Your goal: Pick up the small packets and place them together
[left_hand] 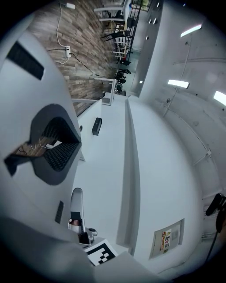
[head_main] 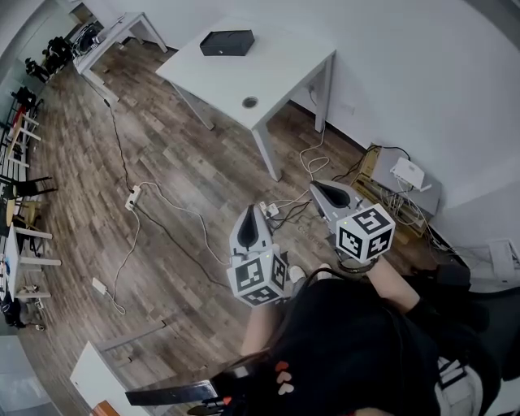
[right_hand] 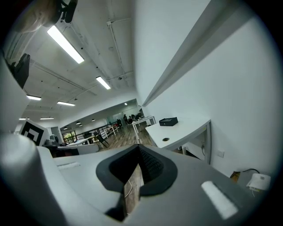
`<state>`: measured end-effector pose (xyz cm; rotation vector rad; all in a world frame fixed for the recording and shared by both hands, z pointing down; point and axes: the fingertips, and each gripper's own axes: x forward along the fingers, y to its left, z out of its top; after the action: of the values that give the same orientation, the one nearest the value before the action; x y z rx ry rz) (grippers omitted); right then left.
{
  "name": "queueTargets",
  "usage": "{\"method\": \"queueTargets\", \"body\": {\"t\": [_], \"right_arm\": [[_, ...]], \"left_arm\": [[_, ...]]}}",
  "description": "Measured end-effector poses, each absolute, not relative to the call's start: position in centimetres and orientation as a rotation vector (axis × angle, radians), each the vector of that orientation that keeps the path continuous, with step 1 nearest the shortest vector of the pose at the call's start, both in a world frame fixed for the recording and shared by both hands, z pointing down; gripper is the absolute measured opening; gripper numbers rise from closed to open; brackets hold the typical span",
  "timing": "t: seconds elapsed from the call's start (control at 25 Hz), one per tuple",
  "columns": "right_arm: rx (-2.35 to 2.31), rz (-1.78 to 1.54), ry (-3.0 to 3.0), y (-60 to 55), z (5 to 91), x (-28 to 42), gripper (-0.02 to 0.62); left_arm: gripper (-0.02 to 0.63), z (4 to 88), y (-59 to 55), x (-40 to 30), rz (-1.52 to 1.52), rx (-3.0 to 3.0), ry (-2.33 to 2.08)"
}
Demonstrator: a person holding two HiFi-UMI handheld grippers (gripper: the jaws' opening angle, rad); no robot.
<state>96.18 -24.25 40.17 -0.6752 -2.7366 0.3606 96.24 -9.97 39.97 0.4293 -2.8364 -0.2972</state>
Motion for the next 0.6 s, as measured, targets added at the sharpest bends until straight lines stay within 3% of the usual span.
{"method": "queueTargets", "body": {"t": [0.6], "right_arm": [[-0.721, 0.279, -2.754, -25.4, 41.8, 93.7, 0.0]], "left_arm": [[-0.002, 42.7, -5.7, 96.1, -0.312, 0.17, -2.829]]}}
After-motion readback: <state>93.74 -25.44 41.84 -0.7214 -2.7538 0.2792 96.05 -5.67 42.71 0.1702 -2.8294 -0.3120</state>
